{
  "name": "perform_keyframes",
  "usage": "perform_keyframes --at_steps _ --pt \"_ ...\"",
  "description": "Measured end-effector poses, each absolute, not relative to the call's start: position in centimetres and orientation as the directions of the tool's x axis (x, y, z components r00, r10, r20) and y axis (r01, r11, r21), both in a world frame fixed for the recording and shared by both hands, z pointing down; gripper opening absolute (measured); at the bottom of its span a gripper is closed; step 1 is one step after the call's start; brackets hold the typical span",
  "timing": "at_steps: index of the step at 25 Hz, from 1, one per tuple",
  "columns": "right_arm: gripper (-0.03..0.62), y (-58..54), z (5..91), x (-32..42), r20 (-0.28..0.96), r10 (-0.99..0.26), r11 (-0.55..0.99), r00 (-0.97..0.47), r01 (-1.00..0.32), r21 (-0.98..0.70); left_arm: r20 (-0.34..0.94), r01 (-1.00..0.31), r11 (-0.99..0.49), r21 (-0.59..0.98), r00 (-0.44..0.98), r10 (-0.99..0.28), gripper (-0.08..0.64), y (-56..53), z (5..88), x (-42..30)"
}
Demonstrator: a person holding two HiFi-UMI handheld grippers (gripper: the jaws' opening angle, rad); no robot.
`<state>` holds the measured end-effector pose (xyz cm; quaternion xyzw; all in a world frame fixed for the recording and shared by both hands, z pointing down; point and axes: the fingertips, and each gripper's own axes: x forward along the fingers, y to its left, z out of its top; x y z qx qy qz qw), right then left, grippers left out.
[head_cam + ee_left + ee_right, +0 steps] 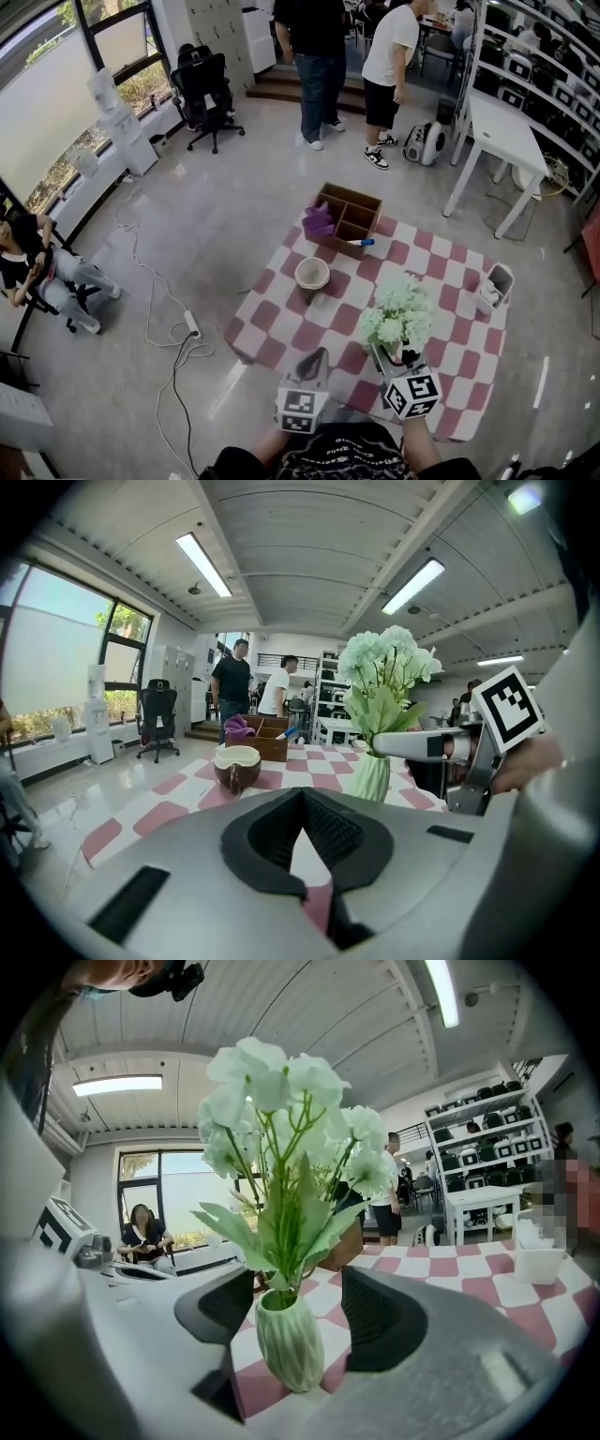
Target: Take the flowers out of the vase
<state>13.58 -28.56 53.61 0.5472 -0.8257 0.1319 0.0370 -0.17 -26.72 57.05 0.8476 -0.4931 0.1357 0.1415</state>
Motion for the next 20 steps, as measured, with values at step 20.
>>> perform_keyframes --at_steps 20 --pt "0.196 -30.1 53.0 12.5 0.175 -0.872 0.44 -0.458 -0.888 -0.132 0.402 -0.907 -0.413 0.081 0.409 -0.819 0.011 -27.1 58.2 -1.3"
